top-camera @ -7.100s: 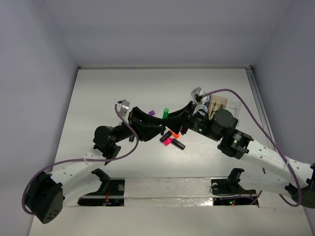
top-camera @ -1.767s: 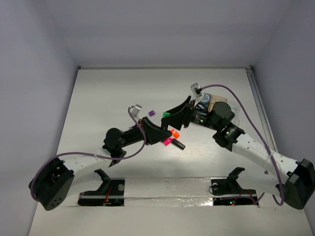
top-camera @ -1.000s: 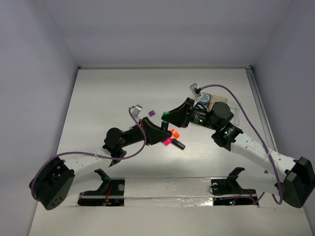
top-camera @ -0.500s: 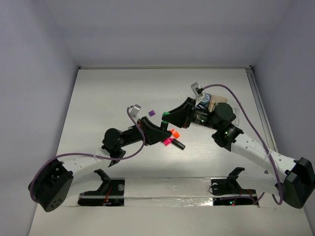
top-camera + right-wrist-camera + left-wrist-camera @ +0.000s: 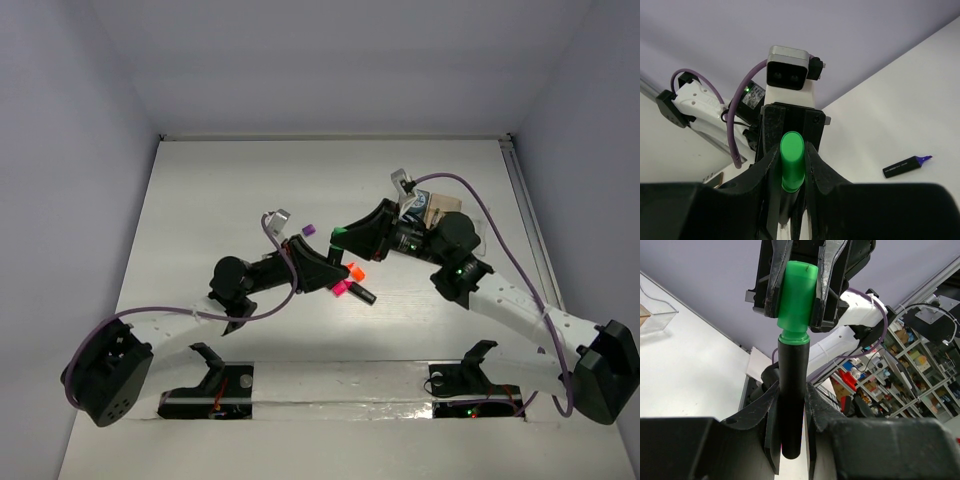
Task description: Sort the stationery into containers
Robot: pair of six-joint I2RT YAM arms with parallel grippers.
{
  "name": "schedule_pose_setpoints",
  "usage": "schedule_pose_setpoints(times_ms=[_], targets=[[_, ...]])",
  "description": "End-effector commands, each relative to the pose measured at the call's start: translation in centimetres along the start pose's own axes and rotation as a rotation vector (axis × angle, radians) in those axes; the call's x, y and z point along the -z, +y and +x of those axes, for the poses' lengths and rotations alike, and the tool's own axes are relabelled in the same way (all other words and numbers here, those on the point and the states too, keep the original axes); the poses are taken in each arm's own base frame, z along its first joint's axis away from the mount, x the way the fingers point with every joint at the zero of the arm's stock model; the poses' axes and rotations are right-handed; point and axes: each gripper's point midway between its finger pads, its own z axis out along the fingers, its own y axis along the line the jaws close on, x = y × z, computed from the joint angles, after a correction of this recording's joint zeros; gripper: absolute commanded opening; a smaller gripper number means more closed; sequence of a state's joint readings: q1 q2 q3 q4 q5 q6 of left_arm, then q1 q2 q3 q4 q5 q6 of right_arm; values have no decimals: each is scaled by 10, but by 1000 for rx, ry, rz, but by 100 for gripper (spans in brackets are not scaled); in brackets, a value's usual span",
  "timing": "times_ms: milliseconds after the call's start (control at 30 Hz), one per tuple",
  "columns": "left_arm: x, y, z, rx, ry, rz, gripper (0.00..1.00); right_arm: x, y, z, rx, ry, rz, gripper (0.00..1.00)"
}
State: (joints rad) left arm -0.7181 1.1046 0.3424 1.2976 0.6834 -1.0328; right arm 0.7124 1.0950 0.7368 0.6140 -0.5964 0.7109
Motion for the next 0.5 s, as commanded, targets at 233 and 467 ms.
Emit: schedule_pose_setpoints(times_ms=[233, 467], targets=[[4, -92, -68, -347, -252, 335, 0, -5, 25, 16, 74, 5, -14, 2], [1, -95, -80, -429, -259, 303, 0, -10, 22, 32, 65, 17, -1, 0]])
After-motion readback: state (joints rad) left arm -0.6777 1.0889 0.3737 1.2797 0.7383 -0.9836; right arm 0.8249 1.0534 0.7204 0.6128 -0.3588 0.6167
